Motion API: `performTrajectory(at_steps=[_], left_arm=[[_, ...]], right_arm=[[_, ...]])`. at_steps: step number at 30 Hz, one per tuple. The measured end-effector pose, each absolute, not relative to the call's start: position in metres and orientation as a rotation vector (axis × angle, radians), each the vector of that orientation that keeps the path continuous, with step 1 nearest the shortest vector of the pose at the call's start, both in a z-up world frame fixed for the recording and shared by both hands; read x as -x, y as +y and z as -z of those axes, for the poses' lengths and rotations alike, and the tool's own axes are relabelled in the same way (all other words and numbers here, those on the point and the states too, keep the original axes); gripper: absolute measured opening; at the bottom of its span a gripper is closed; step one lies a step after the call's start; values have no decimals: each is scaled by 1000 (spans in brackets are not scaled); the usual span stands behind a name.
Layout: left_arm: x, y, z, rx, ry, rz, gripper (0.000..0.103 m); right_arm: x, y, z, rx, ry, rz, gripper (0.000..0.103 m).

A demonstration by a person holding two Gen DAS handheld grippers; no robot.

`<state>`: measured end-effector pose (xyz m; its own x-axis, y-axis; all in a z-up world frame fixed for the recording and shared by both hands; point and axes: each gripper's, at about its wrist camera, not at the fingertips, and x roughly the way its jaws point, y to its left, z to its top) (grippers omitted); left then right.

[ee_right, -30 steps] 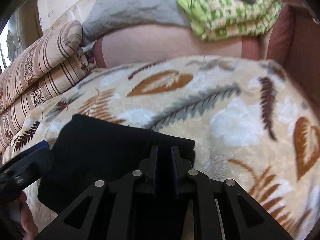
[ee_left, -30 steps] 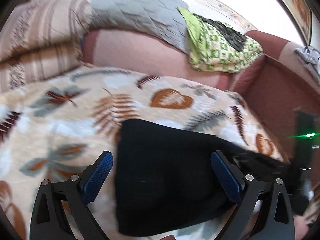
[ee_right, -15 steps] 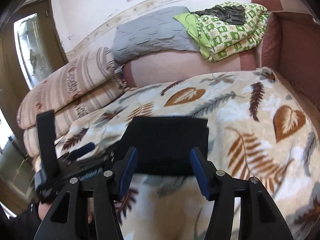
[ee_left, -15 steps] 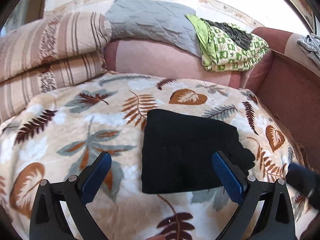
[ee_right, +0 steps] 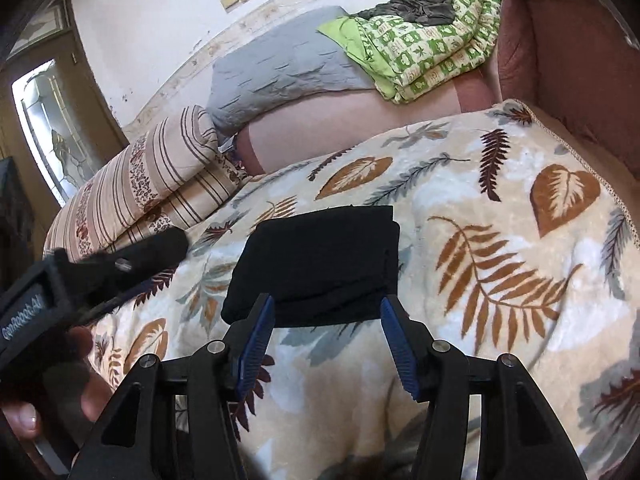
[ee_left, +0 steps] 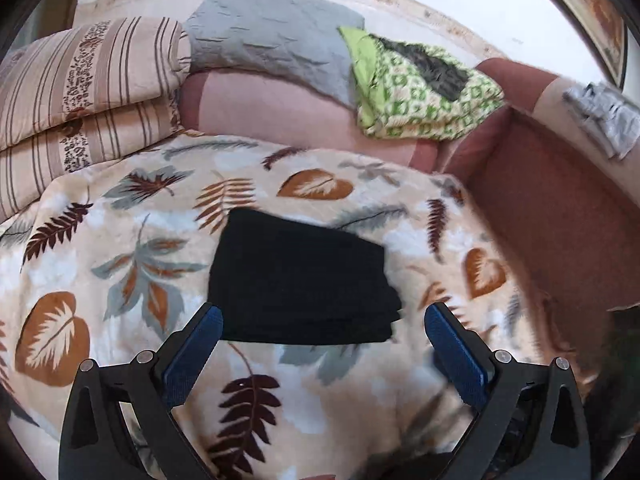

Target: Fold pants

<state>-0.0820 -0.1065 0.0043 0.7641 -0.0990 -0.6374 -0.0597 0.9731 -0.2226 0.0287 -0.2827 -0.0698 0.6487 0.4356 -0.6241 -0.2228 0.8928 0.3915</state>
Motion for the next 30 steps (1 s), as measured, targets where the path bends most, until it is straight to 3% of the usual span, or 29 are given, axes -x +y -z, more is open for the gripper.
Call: performTrajectory(at_steps=[7, 30], left_arm=[[80, -74, 14, 220, 724, -77, 102], [52, -69, 34, 199, 756, -67, 102]], right_arm=[[-27, -284, 70, -279, 790, -315, 57], [-26, -261, 76, -178, 874, -381, 57]])
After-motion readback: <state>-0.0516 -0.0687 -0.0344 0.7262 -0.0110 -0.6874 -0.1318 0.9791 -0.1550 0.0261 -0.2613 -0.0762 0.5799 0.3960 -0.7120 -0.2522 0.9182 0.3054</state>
